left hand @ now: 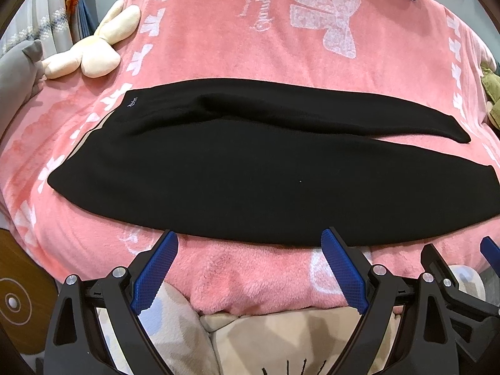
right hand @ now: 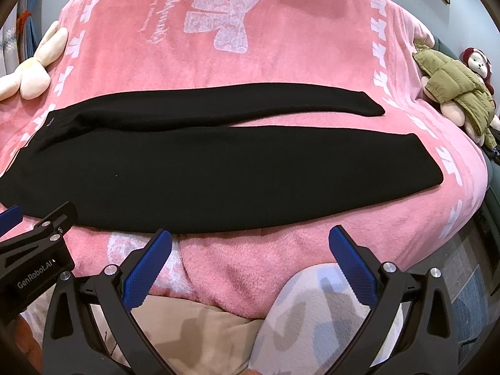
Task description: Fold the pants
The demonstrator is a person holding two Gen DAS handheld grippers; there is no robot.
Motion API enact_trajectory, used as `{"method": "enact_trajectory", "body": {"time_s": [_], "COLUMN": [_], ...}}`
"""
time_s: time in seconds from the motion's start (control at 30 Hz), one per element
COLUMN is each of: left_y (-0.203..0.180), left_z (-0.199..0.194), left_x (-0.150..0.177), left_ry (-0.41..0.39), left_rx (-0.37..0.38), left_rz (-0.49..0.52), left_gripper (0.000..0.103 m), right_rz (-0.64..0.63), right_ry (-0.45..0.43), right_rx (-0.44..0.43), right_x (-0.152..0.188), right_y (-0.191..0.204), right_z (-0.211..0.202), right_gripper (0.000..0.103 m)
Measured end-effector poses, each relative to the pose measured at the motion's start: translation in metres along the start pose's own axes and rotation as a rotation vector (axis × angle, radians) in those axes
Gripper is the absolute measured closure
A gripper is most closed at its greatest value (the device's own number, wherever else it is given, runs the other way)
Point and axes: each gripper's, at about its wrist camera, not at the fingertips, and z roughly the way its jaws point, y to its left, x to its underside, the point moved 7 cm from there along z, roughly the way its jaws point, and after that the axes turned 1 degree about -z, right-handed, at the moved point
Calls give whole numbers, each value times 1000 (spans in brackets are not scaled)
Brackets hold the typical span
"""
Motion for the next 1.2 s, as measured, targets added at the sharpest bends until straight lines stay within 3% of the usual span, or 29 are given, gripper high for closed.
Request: {"method": "enact_trajectory", "body": {"time_s": [0.47, 0.7, 0.83, 0.97, 1.07, 1.2], "left_y": [-2, 4, 11, 22, 34, 56], "left_z": [14, 14, 16, 22, 36, 61], "left_x": [-4, -9, -17, -31, -47, -83], "left_ry": [27, 33, 28, -2, -6, -29], "left_rx": [-10, 20, 49, 54, 47, 50], "left_rz": [3, -22, -23, -15, -19, -5], "left_gripper": [13, 11, 11, 10, 10, 10], "right_rz": [1, 7, 33, 142, 193, 197], "right_ry": [24, 28, 34, 32, -16, -30], "right_rx": [-2, -28, -60, -137, -113, -66], "right_x": [-2, -10, -31, -73, -123, -173], "right_y": [3, -13, -50, -114, -172, -218], "right_z": [10, 17, 36, 69, 102, 149], "right_gripper": [5, 5, 5, 5, 5, 9]}}
